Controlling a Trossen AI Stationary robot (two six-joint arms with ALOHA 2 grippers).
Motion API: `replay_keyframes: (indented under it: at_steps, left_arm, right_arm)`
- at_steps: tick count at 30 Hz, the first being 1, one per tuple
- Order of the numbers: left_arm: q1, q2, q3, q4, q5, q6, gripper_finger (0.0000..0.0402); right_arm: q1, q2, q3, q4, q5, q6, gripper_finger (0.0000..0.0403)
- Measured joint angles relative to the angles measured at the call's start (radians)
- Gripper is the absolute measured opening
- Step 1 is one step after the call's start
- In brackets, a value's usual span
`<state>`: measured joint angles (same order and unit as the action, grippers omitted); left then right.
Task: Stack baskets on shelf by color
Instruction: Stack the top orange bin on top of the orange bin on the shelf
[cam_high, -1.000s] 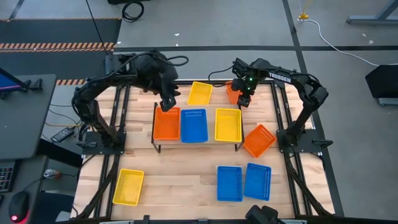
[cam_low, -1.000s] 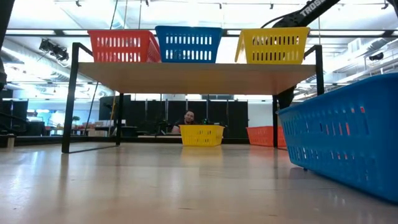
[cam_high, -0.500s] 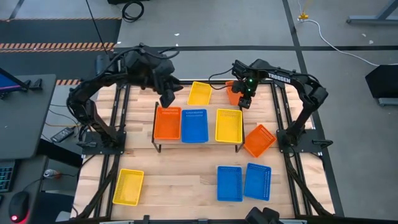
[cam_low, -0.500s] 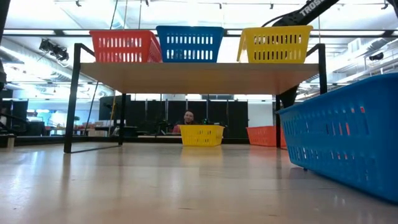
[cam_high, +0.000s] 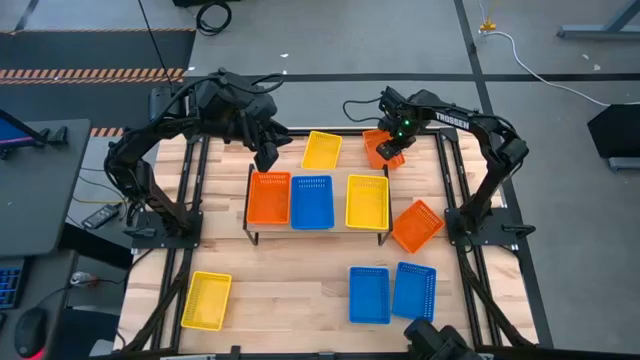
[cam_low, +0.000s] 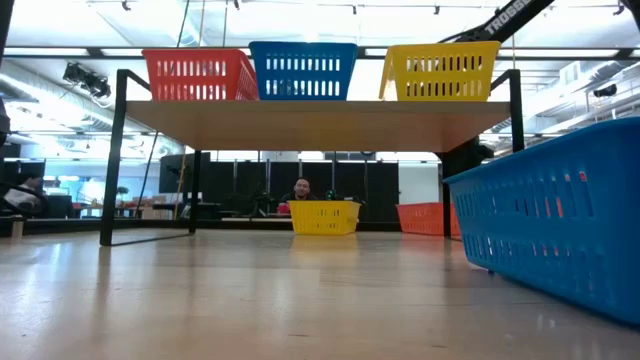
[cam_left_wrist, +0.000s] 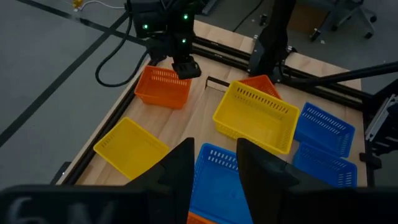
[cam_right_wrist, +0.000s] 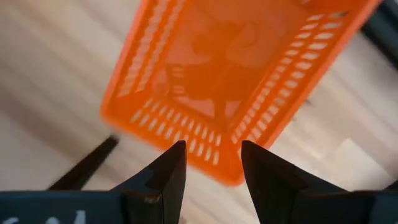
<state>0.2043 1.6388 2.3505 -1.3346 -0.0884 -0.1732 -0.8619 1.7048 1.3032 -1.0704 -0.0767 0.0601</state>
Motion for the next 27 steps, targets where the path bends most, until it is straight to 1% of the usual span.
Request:
replay_keyframes:
  at_steps: [2, 9, 14, 18, 23, 25, 27]
  left_arm:
    - [0.0, 0.0, 0.0, 0.0, 0.0, -0.004, 0.0126]
    - [-0.008, 0.0, 0.0, -0.019, 0.0, -0.026, 0.0126]
    - [-0.008, 0.0, 0.0, -0.029, 0.0, -0.027, 0.0126]
    - [-0.008, 0.0, 0.0, -0.03, 0.0, -0.033, 0.0126]
    - [-0.008, 0.0, 0.0, -0.031, 0.0, -0.033, 0.0126]
    - [-0.008, 0.0, 0.0, -0.031, 0.0, -0.029, 0.0126]
    - [-0.008, 0.0, 0.0, -0.031, -0.002, -0.026, 0.0126]
  right_arm:
    - [-0.012, 0.002, -0.002, 0.009, 0.029, 0.034, 0.0162]
    - [-0.074, 0.0, -0.004, 0.043, 0.026, 0.138, 0.0162]
    - [-0.094, -0.001, -0.062, 0.058, 0.008, 0.171, 0.0162]
    - [-0.095, -0.001, -0.115, 0.107, 0.002, 0.19, 0.0162]
    - [-0.097, -0.001, -0.138, 0.164, 0.005, 0.235, 0.0162]
    - [-0.097, -0.002, -0.138, 0.186, 0.005, 0.232, 0.0158]
    - [-0.098, -0.002, -0.138, 0.201, 0.006, 0.241, 0.0142]
